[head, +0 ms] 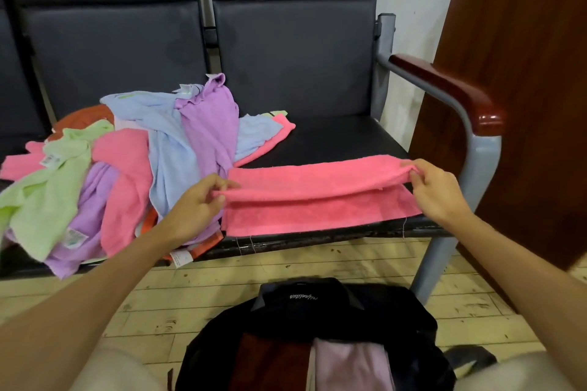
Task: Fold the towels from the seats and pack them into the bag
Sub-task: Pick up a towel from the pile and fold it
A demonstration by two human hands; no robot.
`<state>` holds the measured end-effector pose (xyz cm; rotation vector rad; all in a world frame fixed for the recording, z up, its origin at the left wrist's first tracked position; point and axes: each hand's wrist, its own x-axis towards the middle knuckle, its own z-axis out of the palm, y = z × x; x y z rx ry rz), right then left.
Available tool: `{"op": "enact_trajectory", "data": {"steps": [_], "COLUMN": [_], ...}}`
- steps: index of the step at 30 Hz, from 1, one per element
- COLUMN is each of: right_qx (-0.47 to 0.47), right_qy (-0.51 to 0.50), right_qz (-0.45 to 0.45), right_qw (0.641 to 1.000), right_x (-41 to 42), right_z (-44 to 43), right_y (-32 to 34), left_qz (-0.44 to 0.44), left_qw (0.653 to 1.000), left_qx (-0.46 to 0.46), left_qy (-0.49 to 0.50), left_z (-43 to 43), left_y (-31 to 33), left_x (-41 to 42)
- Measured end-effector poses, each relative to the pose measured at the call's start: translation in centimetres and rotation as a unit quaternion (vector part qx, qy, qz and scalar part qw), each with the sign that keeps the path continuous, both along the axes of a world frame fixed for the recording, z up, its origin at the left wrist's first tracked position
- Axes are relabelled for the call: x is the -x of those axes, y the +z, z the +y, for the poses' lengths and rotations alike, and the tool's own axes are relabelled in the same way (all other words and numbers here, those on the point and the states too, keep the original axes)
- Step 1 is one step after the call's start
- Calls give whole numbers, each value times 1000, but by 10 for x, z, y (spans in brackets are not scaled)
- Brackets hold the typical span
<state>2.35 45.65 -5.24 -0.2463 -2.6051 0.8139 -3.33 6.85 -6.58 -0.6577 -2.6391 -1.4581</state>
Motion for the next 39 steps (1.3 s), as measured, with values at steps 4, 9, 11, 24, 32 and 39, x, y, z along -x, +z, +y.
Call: {"op": "enact_trajectory", "data": {"steps": [4,9,11,24,32,39], "right_qx": [-37,-21,-19,-56,-14,387], "right_qy": [28,15,-12,-188,-114,-110], "right_qz": [-123,-172,-165,-240,-247,-170], "right_qw": [991,985,986,951,962,900], "right_x": [-14,-20,-15,34,35,33], "right_z": [6,2,0,6,-15,-16], "right_y": [-6,-5,-5,-30,-21,-23], "left_qz": [-46,-90,-45,-178,-243,-332], "left_qw": [987,987,988,945,942,819], "left_qx": [149,129,146,196,-67,-405], "left_qy": [-41,-20,24,195,220,235], "left_z": [-3,10,19,56,60,44], "left_y": [-6,-2,-1,0,12,32], "left_x": [-10,-10,-10,18,10,5]}}
